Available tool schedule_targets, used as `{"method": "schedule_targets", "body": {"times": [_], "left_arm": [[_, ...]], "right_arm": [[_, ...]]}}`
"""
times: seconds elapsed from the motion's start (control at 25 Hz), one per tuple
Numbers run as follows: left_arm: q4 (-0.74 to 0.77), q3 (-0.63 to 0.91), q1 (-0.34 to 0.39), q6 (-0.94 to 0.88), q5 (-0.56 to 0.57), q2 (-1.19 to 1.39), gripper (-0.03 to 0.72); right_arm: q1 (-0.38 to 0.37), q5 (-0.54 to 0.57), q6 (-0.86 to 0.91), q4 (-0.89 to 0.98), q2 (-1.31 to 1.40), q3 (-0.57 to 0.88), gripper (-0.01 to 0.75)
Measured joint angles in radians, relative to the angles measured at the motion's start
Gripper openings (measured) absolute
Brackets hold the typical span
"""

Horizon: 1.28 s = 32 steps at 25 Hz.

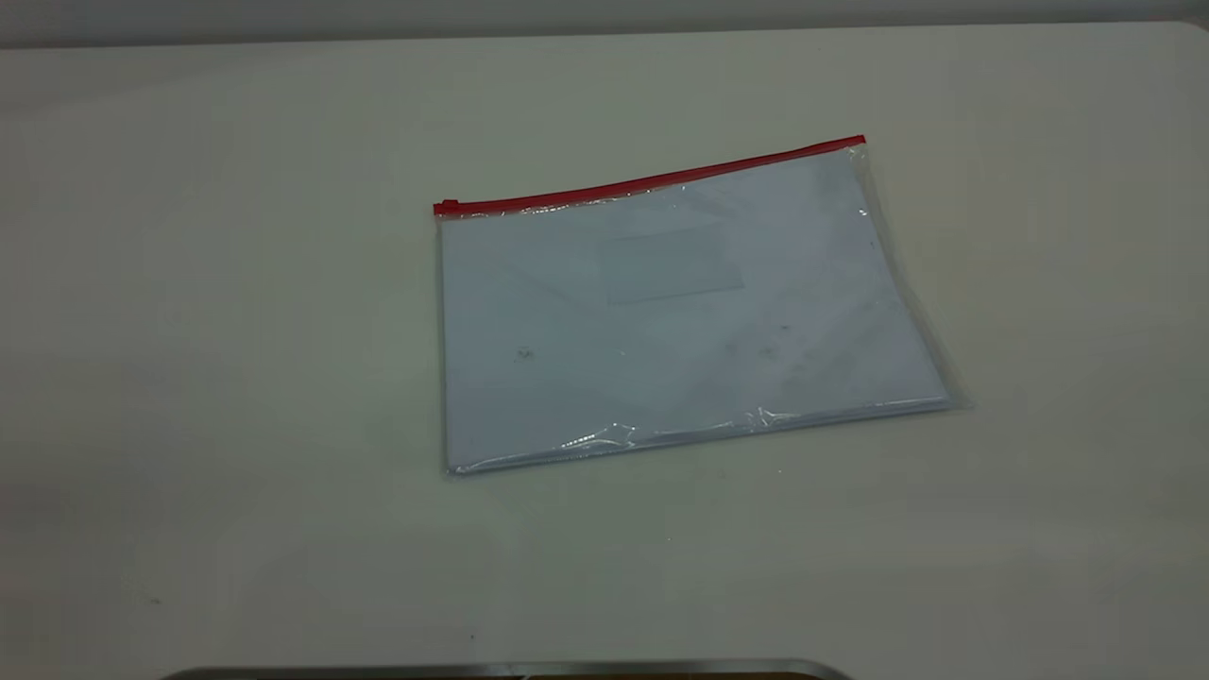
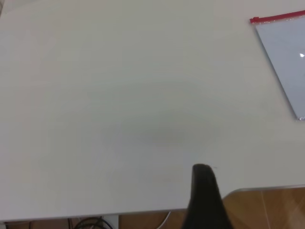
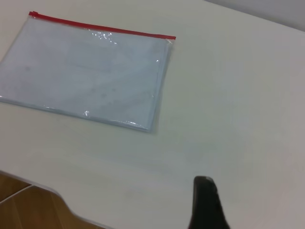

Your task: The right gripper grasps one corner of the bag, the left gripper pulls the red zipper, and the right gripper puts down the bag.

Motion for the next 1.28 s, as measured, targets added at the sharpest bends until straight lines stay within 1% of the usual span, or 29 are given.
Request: {"method": "schedule_targets", "body": {"times": [0.12,0.4,0.56,0.88,1.28], "left_arm": [[0.000,0.000,0.000,-0.001,0.000,0.000,0.590],[0.000,0.000,0.000,-0.001,0.000,0.000,0.590],[0.000,0.000,0.000,-0.001,0.000,0.000,0.590],[0.000,0.000,0.000,-0.001,0.002,0.000,0.590],[0.000,0.000,0.000,-0.001,0.002,0.000,0.590]], "right_arm": [[-0.006,0.000,0.000,0.000,0.000,0.000,0.531],[-0.058,0.000,0.000,0.001,0.000,0.000,0.529],[-0.059,-0.001,0.038,-0.004,0.000,0.000,0.529],[-0.059,-0.005,0.150,-0.091,0.000,0.002,0.529],[-0.059,-0.007,0.165,-0.103,0.000,0.002,0.529]]}}
